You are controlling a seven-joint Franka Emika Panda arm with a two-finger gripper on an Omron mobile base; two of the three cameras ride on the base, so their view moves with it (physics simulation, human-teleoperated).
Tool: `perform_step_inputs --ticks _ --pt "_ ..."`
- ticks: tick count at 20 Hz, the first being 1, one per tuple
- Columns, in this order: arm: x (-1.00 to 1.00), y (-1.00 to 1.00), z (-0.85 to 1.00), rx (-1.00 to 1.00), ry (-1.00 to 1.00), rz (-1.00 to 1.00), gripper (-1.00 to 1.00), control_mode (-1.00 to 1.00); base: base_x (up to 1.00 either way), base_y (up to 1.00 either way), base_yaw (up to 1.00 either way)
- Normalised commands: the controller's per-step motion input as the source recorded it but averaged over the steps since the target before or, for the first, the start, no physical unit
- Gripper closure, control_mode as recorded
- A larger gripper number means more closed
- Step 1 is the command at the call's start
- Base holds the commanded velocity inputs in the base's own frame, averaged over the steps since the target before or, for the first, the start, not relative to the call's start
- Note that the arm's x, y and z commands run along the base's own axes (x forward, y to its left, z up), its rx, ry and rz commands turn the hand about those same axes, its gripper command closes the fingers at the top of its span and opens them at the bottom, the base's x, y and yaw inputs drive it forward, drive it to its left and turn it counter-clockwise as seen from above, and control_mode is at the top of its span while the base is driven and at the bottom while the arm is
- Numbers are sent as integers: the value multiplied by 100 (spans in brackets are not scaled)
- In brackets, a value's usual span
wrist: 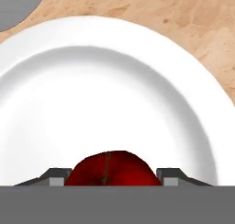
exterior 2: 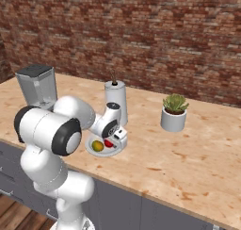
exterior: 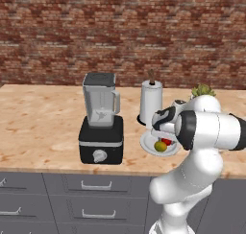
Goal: Pick the orange and apple from the fridge and place them on the plate next to the blender to make a fruit smoothie.
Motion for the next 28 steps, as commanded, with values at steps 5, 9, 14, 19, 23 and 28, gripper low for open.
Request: perform_step_inputs --ticks 5,9,14,19,23,28 --pt "-14 1 14 0 0 -2 -100 -100 0 0 0" --pt "-41 1 48 0 0 -3 -100 -100 0 0 0" --pt "-73 6 49 0 0 -2 -100 -100 0 0 0" --pt "-81 20 46 0 -1 -4 -100 -100 0 0 0" --pt "-86 22 35 0 -1 -6 -100 -100 0 0 0" --pt "-73 12 57 0 -7 -8 -100 -100 0 0 0"
